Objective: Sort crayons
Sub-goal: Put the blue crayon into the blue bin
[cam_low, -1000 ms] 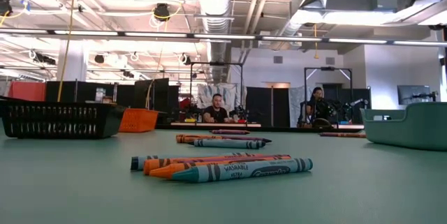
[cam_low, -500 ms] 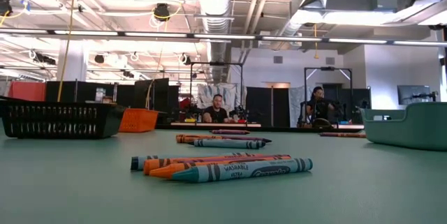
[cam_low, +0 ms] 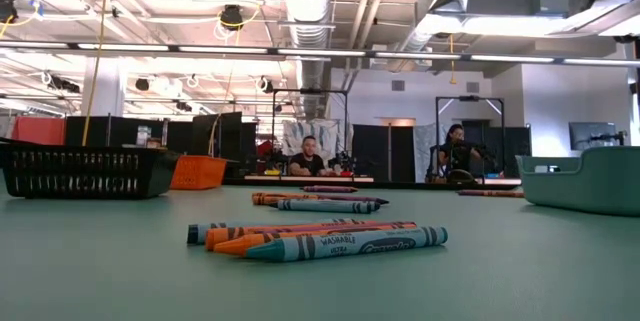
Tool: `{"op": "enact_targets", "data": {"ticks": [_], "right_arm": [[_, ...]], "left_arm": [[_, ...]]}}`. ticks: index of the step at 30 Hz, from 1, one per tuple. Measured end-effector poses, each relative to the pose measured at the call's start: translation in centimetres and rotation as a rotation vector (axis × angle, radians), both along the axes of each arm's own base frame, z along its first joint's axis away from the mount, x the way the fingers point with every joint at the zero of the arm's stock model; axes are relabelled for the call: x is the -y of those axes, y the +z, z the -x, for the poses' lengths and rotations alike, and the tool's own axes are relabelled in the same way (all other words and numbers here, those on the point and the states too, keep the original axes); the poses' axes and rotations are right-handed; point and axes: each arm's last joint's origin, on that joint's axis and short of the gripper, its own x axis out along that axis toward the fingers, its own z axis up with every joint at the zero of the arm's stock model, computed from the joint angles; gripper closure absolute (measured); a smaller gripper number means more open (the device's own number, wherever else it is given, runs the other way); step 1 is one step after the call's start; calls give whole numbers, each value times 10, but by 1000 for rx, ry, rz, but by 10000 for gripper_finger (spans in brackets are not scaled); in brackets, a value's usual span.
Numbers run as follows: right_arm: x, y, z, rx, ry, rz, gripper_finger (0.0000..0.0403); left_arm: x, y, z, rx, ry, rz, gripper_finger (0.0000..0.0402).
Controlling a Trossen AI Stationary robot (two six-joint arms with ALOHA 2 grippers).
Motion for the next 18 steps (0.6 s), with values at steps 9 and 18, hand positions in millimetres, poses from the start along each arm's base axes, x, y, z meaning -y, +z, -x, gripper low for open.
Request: {"op": "enact_targets", "data": {"ticks": [9, 18], "right_arm": [[8, 5, -6, 38, -20, -31, 232], [10, 4, -7, 36, -57, -22, 351]], "left_arm": [[-8, 0, -7, 0, 28, 1, 384], [-9, 0, -8, 4, 36, 2, 379]]}}
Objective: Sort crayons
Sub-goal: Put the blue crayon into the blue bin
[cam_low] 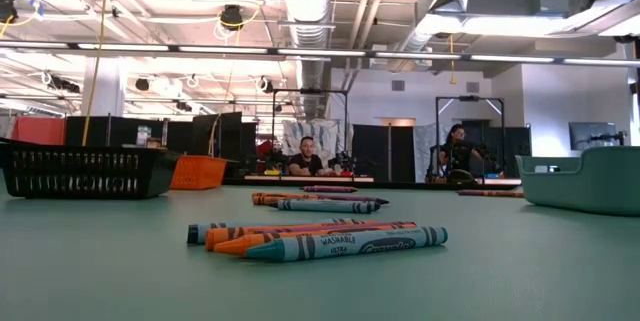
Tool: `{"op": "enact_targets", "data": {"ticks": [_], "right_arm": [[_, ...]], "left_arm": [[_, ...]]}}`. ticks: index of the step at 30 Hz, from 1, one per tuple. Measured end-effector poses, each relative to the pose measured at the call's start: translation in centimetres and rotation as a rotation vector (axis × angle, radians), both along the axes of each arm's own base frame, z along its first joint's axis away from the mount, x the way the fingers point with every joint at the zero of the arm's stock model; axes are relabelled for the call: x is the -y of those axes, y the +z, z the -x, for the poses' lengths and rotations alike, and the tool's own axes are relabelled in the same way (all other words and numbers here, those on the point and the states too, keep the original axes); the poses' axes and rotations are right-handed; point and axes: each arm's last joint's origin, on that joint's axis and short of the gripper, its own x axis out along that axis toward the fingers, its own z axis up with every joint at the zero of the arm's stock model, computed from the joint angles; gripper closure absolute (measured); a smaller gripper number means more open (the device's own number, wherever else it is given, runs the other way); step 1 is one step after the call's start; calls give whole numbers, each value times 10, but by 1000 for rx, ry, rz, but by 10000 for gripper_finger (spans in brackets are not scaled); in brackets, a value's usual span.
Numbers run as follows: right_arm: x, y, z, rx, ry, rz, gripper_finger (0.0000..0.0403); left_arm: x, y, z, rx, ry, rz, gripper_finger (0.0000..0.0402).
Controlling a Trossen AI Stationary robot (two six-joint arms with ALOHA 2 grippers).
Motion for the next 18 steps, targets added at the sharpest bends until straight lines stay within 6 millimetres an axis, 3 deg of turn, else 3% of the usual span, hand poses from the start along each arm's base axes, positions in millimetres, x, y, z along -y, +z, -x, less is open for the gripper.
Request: {"op": "enact_targets", "data": {"ticks": [2, 5, 11, 14, 18], "right_arm": [[-1, 0, 1, 0, -13, 18, 383], [-5, 5, 7, -3, -38, 78, 391], [-2, 45, 39, -159, -204, 232, 395], [18, 67, 67, -325, -238, 228, 398], [73, 88, 106, -631, -285, -27, 398]], "left_arm": [[0, 0, 0, 4, 1, -10, 371], [1, 1, 1, 9, 1, -27, 352], [-4, -2, 2, -10, 100, -175, 305], [-11, -4, 6, -52, 195, -232, 290], [-24, -20, 8, -155, 320, -284, 284]]}}
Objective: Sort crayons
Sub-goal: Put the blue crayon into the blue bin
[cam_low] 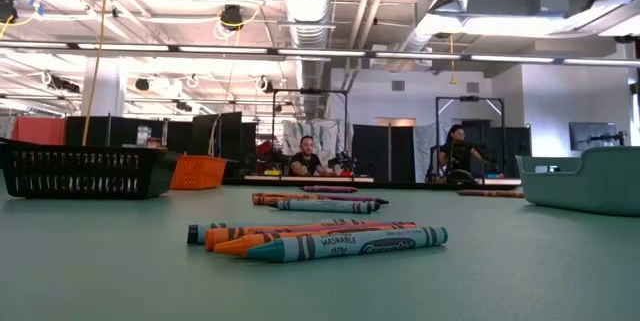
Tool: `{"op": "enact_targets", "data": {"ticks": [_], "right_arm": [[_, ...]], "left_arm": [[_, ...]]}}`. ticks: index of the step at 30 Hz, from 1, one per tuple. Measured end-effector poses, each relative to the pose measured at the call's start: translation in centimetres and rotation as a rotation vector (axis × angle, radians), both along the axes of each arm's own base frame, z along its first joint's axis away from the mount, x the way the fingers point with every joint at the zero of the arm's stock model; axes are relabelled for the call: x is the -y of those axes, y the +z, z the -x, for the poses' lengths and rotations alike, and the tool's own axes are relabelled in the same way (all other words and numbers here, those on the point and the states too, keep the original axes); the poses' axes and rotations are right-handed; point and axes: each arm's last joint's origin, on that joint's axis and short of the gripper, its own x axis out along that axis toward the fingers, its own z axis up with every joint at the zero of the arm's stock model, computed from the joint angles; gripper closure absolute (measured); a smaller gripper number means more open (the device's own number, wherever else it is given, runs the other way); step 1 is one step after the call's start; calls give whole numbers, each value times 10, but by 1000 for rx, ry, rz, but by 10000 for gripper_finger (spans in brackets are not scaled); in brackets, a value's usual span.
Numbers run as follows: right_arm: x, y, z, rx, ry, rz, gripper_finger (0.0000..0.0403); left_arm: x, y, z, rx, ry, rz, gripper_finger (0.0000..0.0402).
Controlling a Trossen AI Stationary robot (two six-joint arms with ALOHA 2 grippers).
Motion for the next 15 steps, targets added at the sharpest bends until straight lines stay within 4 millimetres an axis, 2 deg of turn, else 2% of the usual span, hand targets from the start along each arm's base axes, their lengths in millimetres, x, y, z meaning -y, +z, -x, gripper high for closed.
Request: {"op": "enact_targets", "data": {"ticks": [3, 6, 10, 15], "right_arm": [[43, -1, 26, -196, -226, -173, 399], [75, -11, 46, -308, -456, -284, 400], [105, -32, 60, -446, -671, -441, 400], [133, -60, 70, -550, -790, -591, 399]], "left_arm": [[-9, -7, -1, -48, 53, 7, 286], [-17, -9, -3, -61, 100, -30, 290], [-28, -11, -6, -97, 143, -144, 292], [-51, -15, -4, -203, 236, -349, 292]]}}
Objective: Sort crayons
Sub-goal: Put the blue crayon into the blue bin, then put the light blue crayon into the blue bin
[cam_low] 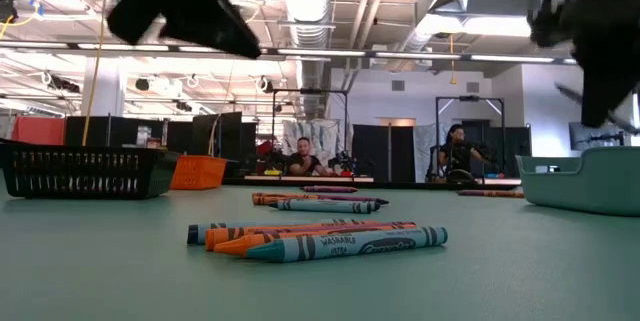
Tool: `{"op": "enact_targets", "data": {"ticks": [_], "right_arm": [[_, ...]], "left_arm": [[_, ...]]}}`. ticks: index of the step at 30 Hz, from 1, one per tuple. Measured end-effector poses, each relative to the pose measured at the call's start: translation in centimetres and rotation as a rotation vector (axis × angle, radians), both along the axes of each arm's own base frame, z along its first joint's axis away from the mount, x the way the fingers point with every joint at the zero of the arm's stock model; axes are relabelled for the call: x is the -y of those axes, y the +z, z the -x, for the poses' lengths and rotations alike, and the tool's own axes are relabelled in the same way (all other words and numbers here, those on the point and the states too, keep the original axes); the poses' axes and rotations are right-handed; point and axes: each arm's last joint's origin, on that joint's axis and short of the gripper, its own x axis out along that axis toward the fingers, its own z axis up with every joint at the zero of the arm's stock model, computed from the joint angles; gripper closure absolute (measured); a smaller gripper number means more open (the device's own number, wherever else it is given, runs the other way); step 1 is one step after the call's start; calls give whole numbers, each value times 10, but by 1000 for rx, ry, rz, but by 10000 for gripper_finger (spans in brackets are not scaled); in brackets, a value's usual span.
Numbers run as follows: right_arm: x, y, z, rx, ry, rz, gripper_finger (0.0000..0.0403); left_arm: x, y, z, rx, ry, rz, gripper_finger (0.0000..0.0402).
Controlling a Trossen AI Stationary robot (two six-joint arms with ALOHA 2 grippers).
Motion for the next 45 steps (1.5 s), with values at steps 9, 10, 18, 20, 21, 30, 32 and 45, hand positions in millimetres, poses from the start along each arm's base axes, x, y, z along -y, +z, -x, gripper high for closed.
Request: {"op": "enact_targets", "data": {"ticks": [9, 10, 18, 20, 21, 30, 32, 45], "right_arm": [[18, -23, 11, 75, -99, -125, 397], [18, -25, 11, 80, -107, -125, 397], [16, -32, 9, 80, -120, -114, 368], [16, -33, 9, 75, -131, -115, 356], [16, -33, 8, 74, -133, -115, 350], [20, -32, 8, 72, -96, -90, 292], [22, -27, 7, 82, -62, -85, 283], [-24, 25, -21, 407, 381, -151, 282]], "left_arm": [[-71, 48, 35, -86, 217, -165, 292], [-79, 52, 43, -82, 229, -185, 292], [-139, 72, 112, 7, 104, 54, 292], [-145, 80, 122, 114, -90, 158, 292], [-148, 85, 127, 189, -198, 196, 292], [-160, 94, 164, 518, -511, 291, 292], [-160, 88, 164, 517, -504, 322, 292], [-156, 65, 146, 494, -461, 448, 292]]}}
